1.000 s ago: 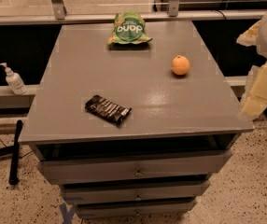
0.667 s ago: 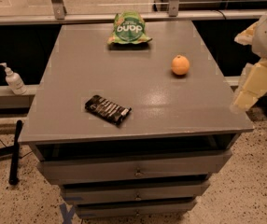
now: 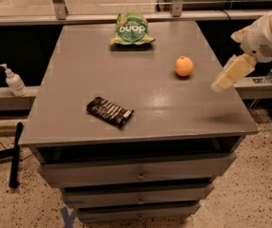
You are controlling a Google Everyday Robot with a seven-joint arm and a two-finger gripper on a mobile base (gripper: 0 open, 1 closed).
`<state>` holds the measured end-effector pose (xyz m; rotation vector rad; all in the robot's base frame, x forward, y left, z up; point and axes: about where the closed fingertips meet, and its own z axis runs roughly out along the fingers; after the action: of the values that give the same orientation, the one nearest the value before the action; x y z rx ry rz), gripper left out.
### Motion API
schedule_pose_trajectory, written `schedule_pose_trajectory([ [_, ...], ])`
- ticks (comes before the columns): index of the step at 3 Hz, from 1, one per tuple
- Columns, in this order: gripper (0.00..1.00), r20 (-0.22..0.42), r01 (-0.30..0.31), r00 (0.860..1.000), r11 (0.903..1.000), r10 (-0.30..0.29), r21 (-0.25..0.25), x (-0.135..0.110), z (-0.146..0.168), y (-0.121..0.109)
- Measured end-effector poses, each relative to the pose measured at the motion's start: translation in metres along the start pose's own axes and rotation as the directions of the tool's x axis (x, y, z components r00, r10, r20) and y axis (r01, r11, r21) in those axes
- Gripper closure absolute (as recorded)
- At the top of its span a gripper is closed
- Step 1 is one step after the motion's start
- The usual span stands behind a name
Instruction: Move orange near rxbar chocolate
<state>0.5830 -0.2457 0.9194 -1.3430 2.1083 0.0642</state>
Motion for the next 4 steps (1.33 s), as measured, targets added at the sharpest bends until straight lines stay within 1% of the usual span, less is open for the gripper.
schedule_pose_trajectory([
  [1, 0.00, 0.084, -0.091, 0.992, 0.9959, 0.091, -0.004, 0.001, 0.042, -0.025],
  [2, 0.00, 0.159, -0.165, 0.972, 0.9852, 0.171, -0.046, -0.006, 0.078, -0.034],
  [3, 0.00, 0.223, -0.189, 0.952, 0.9764, 0.208, -0.104, -0.020, 0.104, -0.027],
  [4, 0.09, 0.268, -0.194, 0.936, 0.9692, 0.229, -0.152, -0.036, 0.123, -0.019],
])
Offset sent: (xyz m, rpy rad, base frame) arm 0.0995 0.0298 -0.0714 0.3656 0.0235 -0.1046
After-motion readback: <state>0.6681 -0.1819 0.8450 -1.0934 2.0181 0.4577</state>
